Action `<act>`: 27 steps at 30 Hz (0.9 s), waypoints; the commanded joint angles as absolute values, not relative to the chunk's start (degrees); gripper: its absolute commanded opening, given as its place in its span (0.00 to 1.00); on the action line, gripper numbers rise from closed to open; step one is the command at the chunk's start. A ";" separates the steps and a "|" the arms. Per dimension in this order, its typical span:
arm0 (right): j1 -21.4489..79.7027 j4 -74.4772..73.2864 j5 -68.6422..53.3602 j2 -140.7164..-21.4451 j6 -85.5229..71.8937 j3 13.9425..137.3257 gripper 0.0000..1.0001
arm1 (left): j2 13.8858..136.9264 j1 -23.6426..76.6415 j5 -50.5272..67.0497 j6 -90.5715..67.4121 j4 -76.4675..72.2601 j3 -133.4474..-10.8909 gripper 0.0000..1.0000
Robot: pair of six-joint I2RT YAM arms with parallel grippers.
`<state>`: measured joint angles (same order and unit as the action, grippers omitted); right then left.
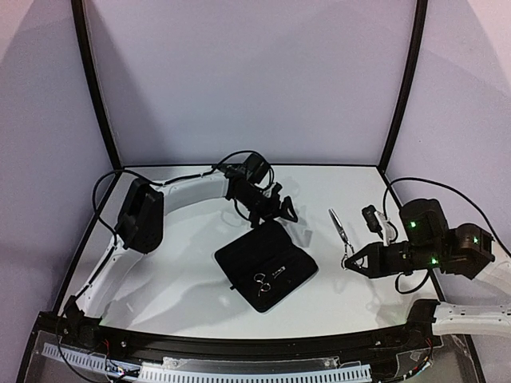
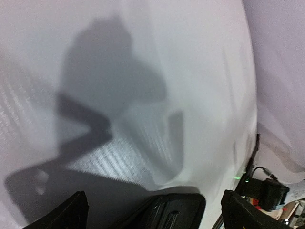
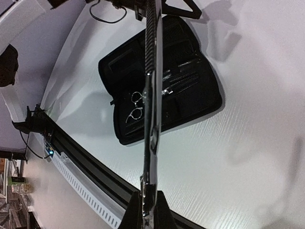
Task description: Sort the hair-cutting tools
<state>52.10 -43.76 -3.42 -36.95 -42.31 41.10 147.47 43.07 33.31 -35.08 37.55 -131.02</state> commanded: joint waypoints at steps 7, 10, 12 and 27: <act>51.81 -42.06 -3.86 -41.75 -37.66 42.61 0.00 | 127.80 42.36 -2.30 -32.25 60.01 -131.41 0.99; 51.78 -40.79 -4.81 -42.12 -36.75 41.98 0.00 | 114.35 42.44 -7.96 -38.70 56.25 -110.84 0.99; 51.80 -40.26 -5.26 -42.11 -36.32 41.57 0.00 | 105.43 42.60 -7.87 -42.98 51.00 -95.95 0.99; 51.77 -38.42 -7.59 -44.67 -34.81 40.52 0.00 | 88.10 49.55 -1.48 -70.20 13.73 -52.86 0.64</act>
